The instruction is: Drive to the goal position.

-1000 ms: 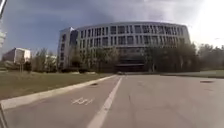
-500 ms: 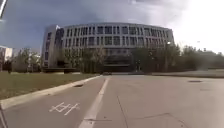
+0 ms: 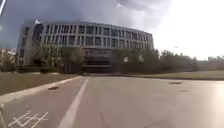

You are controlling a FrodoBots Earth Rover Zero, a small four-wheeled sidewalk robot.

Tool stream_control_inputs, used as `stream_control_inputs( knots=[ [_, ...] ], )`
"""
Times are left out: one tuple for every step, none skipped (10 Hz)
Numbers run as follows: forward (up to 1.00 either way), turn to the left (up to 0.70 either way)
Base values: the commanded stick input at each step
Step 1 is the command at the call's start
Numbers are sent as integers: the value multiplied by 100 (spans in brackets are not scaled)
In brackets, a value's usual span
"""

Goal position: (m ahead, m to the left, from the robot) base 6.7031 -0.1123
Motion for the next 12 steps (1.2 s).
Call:
stream_control_inputs(
  knots=[
    [70, -11],
    [70, 0],
    [70, 0],
    [70, 0],
    [70, 0],
    [70, 0],
    [70, 0],
    [70, 0],
    [70, 0],
    [70, 0],
    [70, 0],
    [70, 0]
  ],
)
